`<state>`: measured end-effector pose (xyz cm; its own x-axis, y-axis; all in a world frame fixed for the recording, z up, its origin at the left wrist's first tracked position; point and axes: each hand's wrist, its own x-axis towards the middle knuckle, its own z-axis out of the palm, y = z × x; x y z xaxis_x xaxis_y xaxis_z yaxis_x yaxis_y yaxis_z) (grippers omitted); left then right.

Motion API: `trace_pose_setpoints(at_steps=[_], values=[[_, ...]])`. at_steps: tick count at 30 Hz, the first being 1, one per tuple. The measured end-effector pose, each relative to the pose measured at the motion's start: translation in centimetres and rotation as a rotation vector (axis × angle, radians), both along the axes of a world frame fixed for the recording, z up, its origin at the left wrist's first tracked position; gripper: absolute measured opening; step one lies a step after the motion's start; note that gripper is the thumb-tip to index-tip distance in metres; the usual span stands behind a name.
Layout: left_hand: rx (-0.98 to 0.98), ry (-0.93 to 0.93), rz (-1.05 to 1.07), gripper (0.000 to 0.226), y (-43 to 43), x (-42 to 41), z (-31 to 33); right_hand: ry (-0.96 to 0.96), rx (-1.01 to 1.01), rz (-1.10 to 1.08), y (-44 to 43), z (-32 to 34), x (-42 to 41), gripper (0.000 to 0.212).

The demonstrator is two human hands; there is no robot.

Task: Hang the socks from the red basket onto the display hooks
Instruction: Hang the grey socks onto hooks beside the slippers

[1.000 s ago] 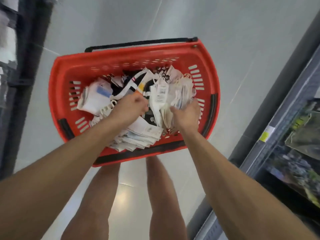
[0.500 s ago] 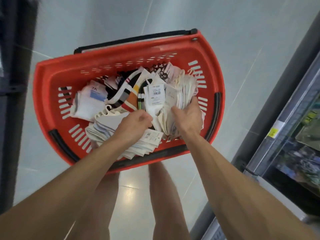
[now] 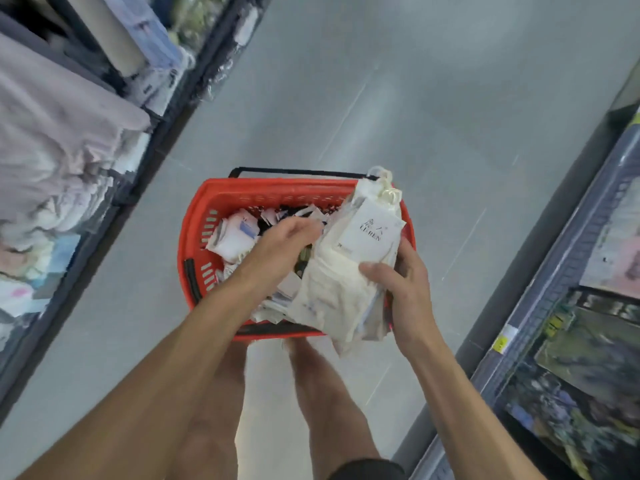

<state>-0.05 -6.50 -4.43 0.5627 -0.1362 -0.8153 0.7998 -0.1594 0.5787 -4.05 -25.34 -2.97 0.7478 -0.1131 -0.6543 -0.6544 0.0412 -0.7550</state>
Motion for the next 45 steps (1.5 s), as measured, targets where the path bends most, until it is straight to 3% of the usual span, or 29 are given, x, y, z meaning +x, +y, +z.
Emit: trace_pose_setpoints(at_steps=[4, 6, 9, 13, 17, 20, 22, 26, 30, 37, 40, 42, 45], values=[[-0.334, 0.026, 0.282, 0.043, 2.9, -0.7, 10.2, -0.11, 0.166, 0.173, 3.8, 8.0, 1.0, 0.064], [-0.38, -0.016, 0.328, 0.044, 5.1, -2.1, 15.8, -0.149, 0.262, 0.286, 6.1, 12.4, 1.0, 0.066], [-0.303, -0.125, 0.425, 0.057, 8.7, -5.2, 23.6, -0.222, 0.362, 0.411, 9.9, 19.5, 0.2, 0.058], [-0.203, -0.324, 0.553, 0.062, 13.3, -10.0, 33.1, -0.419, 0.304, 0.518, 16.3, 29.0, -2.4, 0.044], [-0.096, -0.532, 0.753, 0.073, 17.8, -16.7, 42.3, -0.632, 0.25, 0.663, 23.1, 37.4, -6.3, 0.062], [-0.016, -0.711, 0.907, 0.073, 22.1, -23.9, 48.5, -0.841, 0.22, 0.711, 28.8, 44.7, -11.3, 0.066], [0.006, -0.825, 1.041, 0.066, 25.1, -30.0, 52.2, -1.023, 0.187, 0.734, 32.6, 49.9, -16.0, 0.058], [0.148, -1.032, 1.199, 0.083, 30.5, -43.3, 58.6, -1.281, 0.286, 0.85, 39.2, 59.3, -27.2, 0.038], [0.297, -1.173, 1.236, 0.106, 34.0, -54.3, 63.6, -1.263, 0.523, 0.976, 44.3, 64.7, -37.6, 0.041], [0.344, -1.379, 1.297, 0.085, 38.1, -66.0, 68.3, -1.181, 0.725, 1.222, 50.4, 70.2, -47.9, 0.029], [0.26, -1.425, 1.283, 0.106, 39.5, -68.9, 70.1, -1.196, 0.768, 1.259, 53.3, 71.8, -50.0, 0.025], [0.184, -1.474, 1.212, 0.09, 40.7, -70.4, 70.6, -1.203, 0.81, 1.26, 55.4, 72.7, -51.0, 0.024], [0.092, -1.478, 1.198, 0.097, 43.6, -72.2, 71.5, -1.177, 0.894, 1.24, 59.0, 74.0, -52.2, 0.021]])
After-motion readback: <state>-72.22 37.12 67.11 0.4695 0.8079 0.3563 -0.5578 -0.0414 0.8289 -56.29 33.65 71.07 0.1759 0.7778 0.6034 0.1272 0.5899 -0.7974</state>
